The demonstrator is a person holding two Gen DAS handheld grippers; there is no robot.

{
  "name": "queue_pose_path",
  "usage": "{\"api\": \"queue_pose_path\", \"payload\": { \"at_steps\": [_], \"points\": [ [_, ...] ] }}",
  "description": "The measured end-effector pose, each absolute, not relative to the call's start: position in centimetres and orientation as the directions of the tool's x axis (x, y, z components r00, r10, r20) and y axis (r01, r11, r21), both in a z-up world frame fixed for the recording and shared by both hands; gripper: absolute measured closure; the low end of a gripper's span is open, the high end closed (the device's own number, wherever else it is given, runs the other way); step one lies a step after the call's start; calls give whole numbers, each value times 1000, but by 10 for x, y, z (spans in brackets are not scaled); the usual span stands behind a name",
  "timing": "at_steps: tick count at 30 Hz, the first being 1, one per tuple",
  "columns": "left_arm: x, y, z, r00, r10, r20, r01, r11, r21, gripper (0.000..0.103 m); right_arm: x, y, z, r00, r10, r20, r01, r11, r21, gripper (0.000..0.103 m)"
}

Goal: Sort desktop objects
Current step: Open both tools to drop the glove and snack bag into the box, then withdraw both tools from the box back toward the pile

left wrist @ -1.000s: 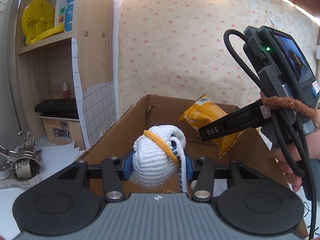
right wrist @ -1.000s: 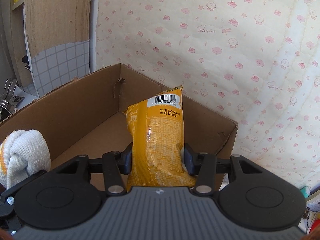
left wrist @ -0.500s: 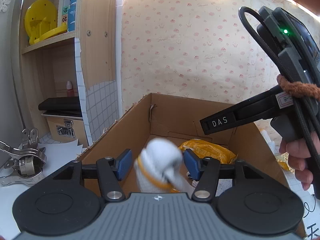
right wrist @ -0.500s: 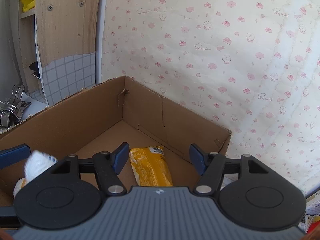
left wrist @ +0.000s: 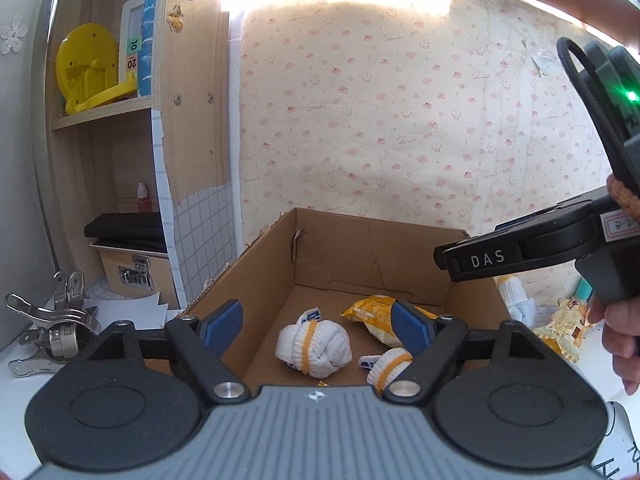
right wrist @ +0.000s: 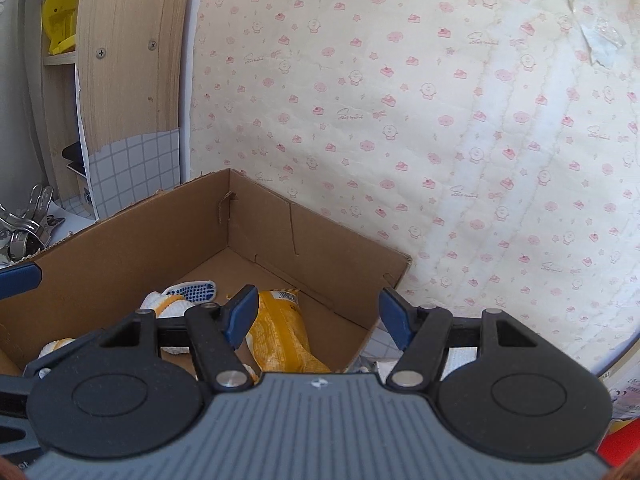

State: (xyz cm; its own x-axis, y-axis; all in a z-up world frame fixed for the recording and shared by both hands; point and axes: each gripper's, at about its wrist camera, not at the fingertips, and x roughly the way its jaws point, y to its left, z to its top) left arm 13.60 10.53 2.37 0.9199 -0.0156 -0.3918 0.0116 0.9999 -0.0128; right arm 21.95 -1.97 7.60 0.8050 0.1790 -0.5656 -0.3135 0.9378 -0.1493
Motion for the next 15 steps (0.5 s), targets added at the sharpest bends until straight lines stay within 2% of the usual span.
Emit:
{"api": "queue_pose_path", "payload": {
  "at_steps": [15],
  "points": [
    [103,20,34,927,-133,-351,138,990,-12,19,168,-145,82,847,88,-524,-180,975,-127,35]
  ]
}}
